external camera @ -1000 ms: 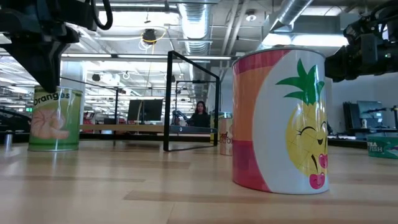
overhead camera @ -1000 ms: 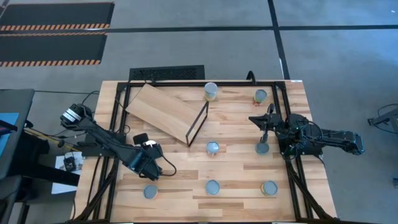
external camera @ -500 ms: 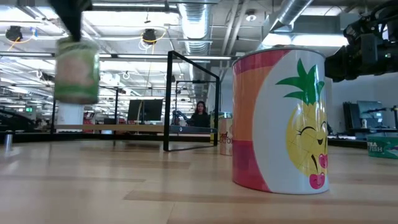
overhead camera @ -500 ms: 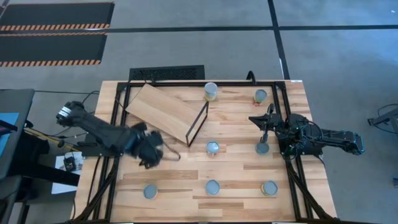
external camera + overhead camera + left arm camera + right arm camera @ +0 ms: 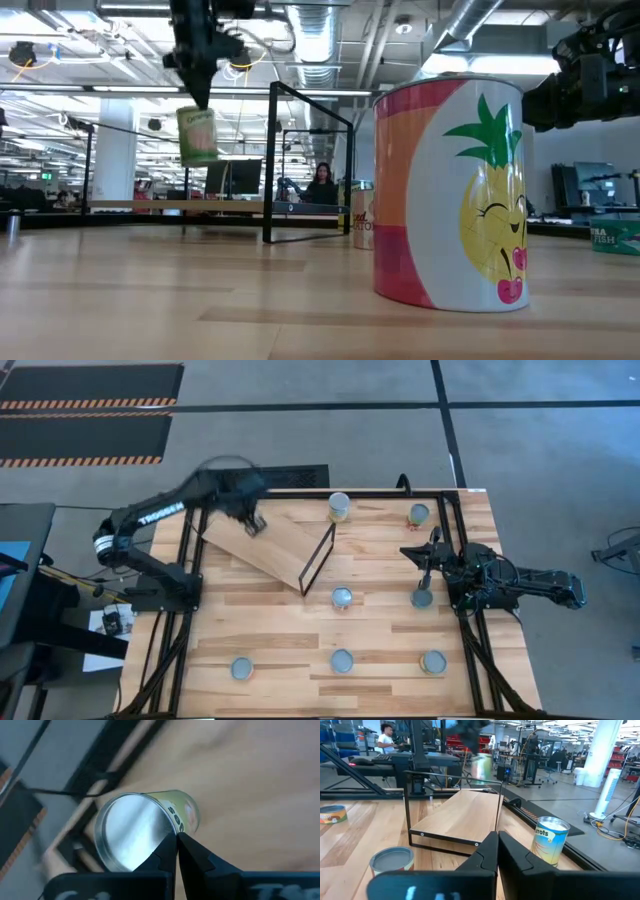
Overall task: Pick and place cans onto a shelf
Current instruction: Put the canned oranges on the shelf
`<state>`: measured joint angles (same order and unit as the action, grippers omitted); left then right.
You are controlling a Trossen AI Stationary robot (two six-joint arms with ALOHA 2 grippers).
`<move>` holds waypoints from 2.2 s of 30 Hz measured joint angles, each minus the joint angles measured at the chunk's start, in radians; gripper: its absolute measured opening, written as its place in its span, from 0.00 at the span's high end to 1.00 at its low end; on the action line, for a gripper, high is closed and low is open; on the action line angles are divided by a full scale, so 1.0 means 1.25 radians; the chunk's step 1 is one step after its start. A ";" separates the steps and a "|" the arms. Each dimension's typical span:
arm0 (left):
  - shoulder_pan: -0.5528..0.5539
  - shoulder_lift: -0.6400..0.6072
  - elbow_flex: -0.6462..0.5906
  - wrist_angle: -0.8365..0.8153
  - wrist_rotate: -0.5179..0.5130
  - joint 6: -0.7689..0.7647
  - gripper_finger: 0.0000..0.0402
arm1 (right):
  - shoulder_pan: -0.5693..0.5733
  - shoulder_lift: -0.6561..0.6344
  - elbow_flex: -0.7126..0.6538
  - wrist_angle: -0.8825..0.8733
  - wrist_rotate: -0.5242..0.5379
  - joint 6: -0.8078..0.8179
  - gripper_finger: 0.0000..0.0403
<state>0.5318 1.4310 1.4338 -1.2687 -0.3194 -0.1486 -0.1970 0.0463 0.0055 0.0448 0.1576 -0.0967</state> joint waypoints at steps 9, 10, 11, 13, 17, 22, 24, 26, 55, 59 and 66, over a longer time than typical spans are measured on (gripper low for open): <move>0.179 0.120 -0.001 0.084 0.092 0.124 1.00 | 0.000 0.000 0.000 0.000 0.000 0.000 0.93; 0.183 0.135 -0.001 0.093 0.098 0.125 1.00 | 0.000 -0.001 0.000 0.000 0.000 0.000 0.93; 0.190 0.148 -0.001 0.097 0.099 0.126 1.00 | 0.000 0.000 0.000 0.000 0.000 0.000 0.93; 0.196 0.169 -0.001 0.092 0.084 0.131 1.00 | 0.000 0.000 0.000 0.000 0.000 0.000 0.93; 0.196 0.186 -0.001 0.094 0.034 0.143 1.00 | 0.000 0.000 0.000 0.000 0.000 0.000 0.93; 0.205 0.189 -0.001 0.100 0.021 0.146 1.00 | 0.000 0.000 0.000 0.000 0.000 0.000 0.93; 0.208 0.189 -0.001 0.104 0.020 0.146 1.00 | 0.000 0.000 0.000 0.000 0.000 0.000 0.93; 0.211 0.189 -0.001 0.104 0.020 0.146 1.00 | 0.000 0.000 0.000 0.000 0.000 0.000 0.93; 0.217 0.191 -0.001 0.094 0.031 0.167 0.90 | 0.000 0.000 0.000 0.000 0.000 0.000 0.93; 0.217 0.191 -0.001 0.084 0.035 0.167 0.90 | 0.000 0.000 0.000 0.000 0.000 0.000 0.93; 0.217 0.191 -0.001 0.071 0.037 0.166 0.90 | 0.000 0.000 0.000 0.000 0.000 0.000 0.93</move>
<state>0.8032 1.6691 1.4330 -1.1804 -0.2729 0.0590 -0.1971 0.0460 0.0056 0.0448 0.1577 -0.0967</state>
